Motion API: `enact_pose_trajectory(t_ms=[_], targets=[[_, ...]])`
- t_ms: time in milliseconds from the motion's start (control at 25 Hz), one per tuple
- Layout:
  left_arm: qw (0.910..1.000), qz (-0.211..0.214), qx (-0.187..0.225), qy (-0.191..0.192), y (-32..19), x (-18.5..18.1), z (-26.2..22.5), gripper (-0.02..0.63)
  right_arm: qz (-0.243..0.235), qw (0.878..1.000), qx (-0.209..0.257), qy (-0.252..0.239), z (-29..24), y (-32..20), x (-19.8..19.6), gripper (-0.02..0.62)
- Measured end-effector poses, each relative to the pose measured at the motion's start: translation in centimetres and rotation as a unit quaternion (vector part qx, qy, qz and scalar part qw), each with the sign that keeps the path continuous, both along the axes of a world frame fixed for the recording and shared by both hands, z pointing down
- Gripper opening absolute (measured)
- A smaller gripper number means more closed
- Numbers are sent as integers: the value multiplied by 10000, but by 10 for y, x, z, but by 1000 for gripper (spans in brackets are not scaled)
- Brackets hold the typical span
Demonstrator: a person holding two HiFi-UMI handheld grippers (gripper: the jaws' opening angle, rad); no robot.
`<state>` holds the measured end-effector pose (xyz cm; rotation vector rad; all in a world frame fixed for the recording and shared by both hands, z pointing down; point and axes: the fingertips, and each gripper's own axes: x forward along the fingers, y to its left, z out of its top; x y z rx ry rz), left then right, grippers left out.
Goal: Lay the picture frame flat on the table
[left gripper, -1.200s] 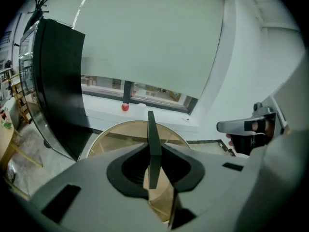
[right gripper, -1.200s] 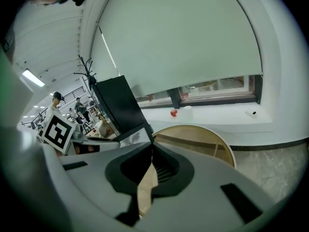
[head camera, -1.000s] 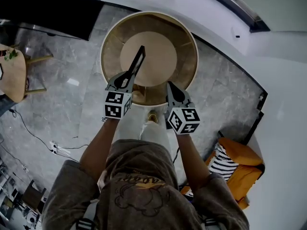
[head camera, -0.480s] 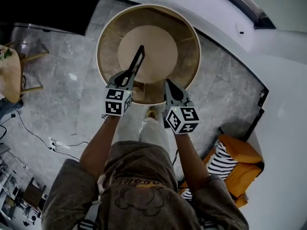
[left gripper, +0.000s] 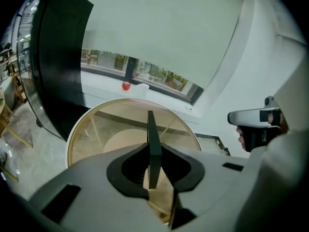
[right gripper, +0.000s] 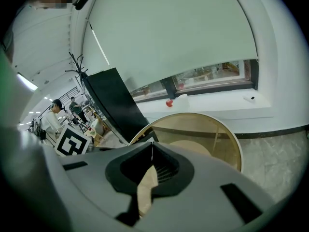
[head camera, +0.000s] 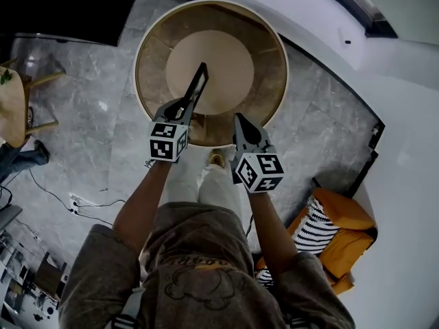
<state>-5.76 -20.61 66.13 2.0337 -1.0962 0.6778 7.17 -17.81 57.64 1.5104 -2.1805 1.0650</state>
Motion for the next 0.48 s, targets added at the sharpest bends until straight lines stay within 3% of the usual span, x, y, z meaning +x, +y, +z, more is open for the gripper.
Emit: enact_pose_trajectory(t_ms=[480], targets=[[9997, -78, -182, 142, -2, -3, 28, 83, 41, 9998, -161, -60, 21, 6, -9, 18]])
